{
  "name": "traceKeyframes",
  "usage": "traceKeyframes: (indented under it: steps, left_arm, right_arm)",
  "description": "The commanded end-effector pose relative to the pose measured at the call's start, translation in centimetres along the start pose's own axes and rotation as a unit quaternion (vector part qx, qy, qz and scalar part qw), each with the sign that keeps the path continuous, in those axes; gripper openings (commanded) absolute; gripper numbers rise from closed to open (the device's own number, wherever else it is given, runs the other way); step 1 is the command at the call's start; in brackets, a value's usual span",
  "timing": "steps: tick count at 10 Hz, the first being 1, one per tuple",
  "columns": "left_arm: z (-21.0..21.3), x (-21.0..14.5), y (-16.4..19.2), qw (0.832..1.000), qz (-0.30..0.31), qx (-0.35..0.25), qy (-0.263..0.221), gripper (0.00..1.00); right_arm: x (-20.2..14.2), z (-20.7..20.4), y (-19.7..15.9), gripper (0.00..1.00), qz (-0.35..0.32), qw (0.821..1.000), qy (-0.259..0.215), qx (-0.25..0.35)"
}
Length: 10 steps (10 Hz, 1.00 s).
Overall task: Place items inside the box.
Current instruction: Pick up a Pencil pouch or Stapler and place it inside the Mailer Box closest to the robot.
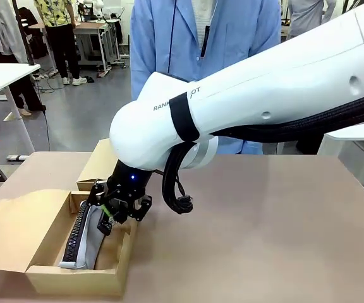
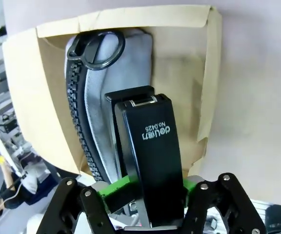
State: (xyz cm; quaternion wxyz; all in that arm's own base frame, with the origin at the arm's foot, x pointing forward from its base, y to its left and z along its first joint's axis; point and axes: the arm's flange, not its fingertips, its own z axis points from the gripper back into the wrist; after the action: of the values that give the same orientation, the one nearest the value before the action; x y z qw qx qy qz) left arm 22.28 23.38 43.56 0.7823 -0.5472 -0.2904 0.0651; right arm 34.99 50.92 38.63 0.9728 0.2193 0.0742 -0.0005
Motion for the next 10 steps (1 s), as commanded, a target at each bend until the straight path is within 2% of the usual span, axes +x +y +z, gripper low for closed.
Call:
traceKeyframes:
  steps: [1,2,4,5,6,10]
  left_arm:
    - [0.05,0.0,-0.15,1.0,-0.008,-0.009,-0.007,1.0]
    - [0.05,0.0,-0.15,1.0,-0.008,-0.009,-0.007,1.0]
    - [0.05,0.0,-0.15,1.0,-0.008,-0.009,-0.007,1.0]
    - [0.05,0.0,-0.15,1.0,-0.008,-0.009,-0.007,1.0]
    - [0.05,0.0,-0.15,1.0,-0.008,-0.009,-0.007,1.0]
    - [0.05,0.0,-0.15,1.0,-0.008,-0.009,-0.007,1.0]
  right_arm:
    - [-0.14,0.11,1.06,0.68,-0.007,1.0,-0.013,-0.004]
    - [-0.15,0.03,1.07,1.0,-0.006,1.0,-0.012,-0.006]
    - [-0.03,-0.04,1.05,1.0,-0.006,1.0,-0.004,-0.01]
    - [-0.07,-0.03,1.03,0.95,-0.005,1.0,-0.004,-0.009]
    - [-0.08,-0.04,0.99,1.0,-0.006,1.0,-0.004,-0.008]
    - [-0.16,0.03,0.97,1.0,-0.005,1.0,-0.001,-0.003]
